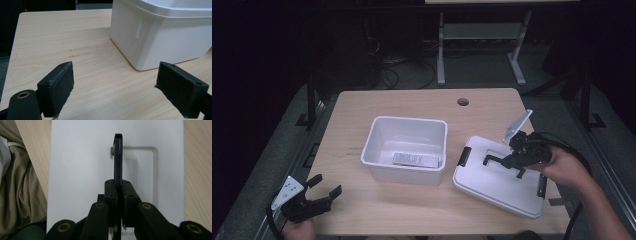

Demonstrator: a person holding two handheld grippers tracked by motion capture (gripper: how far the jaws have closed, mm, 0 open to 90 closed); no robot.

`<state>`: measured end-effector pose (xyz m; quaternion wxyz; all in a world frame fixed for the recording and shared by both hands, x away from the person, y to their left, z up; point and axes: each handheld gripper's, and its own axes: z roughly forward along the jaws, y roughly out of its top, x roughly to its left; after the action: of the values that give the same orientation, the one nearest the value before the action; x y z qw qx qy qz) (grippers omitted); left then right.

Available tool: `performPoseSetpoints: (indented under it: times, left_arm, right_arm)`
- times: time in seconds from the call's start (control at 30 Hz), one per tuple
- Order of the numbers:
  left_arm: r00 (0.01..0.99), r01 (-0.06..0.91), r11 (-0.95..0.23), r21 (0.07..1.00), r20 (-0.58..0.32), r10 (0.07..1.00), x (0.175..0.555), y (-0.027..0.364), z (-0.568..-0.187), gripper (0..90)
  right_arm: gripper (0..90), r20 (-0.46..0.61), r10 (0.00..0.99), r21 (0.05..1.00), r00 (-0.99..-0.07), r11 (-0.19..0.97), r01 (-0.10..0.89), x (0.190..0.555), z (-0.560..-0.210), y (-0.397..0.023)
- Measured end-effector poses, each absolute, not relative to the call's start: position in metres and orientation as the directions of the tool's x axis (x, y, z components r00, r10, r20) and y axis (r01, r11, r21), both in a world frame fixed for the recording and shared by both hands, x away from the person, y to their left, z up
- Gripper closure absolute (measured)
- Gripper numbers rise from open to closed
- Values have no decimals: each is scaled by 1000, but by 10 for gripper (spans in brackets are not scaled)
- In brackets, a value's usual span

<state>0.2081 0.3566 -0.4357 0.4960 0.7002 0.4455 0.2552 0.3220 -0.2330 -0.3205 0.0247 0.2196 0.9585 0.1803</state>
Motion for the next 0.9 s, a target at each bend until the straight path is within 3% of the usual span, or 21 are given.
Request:
performPoseSetpoints:
  times: [0.9]
  left_arm:
    - [474, 368, -115, 923, -80, 877, 209, 356, -436, 135]
  right_arm:
    - [845, -17, 403, 365, -915, 855, 370, 317, -245, -224]
